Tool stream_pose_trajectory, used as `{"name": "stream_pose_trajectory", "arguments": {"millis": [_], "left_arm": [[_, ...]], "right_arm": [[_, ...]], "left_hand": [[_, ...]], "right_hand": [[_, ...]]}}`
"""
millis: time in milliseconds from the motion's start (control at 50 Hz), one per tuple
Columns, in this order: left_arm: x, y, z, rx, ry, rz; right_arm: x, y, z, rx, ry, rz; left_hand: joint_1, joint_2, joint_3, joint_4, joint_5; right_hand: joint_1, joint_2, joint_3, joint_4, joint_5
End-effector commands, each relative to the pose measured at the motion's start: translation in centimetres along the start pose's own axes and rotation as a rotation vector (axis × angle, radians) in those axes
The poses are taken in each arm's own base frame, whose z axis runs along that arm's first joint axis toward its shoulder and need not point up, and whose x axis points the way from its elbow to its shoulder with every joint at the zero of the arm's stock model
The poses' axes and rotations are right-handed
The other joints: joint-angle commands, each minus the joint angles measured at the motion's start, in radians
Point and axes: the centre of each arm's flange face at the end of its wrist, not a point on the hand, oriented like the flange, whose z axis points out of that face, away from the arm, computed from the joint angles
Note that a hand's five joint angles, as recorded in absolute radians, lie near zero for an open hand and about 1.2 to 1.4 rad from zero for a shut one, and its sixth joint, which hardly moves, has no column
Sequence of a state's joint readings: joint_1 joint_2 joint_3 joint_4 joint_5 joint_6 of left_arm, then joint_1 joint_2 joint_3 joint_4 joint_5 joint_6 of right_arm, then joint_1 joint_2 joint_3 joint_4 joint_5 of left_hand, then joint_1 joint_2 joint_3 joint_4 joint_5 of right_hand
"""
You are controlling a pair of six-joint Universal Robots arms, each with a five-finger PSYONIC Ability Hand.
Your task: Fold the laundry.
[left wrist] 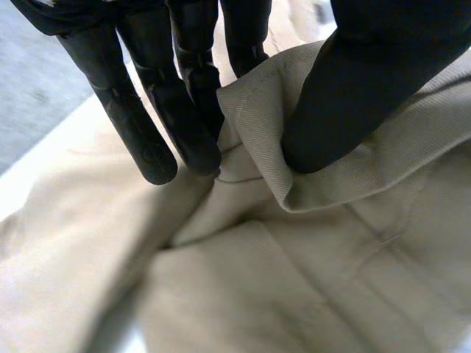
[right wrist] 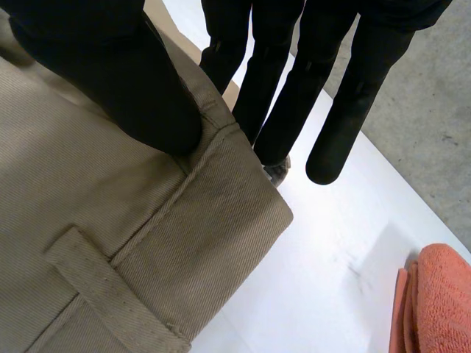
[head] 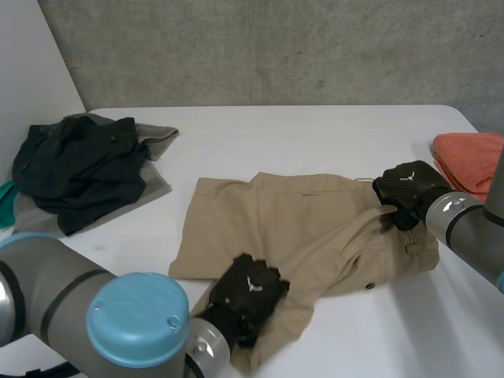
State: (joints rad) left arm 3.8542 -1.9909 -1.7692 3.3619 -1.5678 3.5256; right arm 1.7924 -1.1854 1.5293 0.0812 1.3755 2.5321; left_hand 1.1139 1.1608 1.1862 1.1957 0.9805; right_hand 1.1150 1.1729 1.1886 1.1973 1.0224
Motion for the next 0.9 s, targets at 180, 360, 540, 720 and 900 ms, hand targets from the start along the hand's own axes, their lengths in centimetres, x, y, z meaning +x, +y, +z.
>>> {"name": "stream_pose_trajectory", "arguments": {"millis": [180,360,540,720,900], "left_arm": [[-11.3,-3.3,2.4,0.159,-0.268,-0.102],[-17.3,-2.9,8.9,0.263,-0.292,-0.080],[-20.8,-1.2,15.1,0.323,-0.348,-0.024],[-22.3,-0.2,15.6,0.297,-0.381,0.002],[-22.9,-3.1,10.8,0.309,-0.421,-0.019]], "right_arm": [[1.3,-1.8,1.9,0.087,0.048,-0.001],[1.4,-3.0,7.8,0.281,0.140,0.025],[0.7,-2.0,13.7,0.387,0.257,-0.023],[-1.0,-0.9,16.0,0.355,0.270,-0.081],[1.1,-2.3,12.9,0.316,0.247,-0.025]], "left_hand": [[0.282,0.235,0.210,0.201,0.241],[0.282,0.235,0.210,0.201,0.241],[0.282,0.235,0.210,0.201,0.241],[-0.939,-0.986,-1.012,-1.021,-0.980],[-0.939,-0.986,-1.012,-1.021,-0.980]], "right_hand": [[0.281,0.223,0.208,0.199,0.199],[0.281,0.223,0.208,0.199,0.199],[0.281,0.223,0.208,0.199,0.199],[-0.941,-0.998,-1.014,-1.023,-1.022],[-0.941,-0.998,-1.014,-1.023,-1.022]]}}
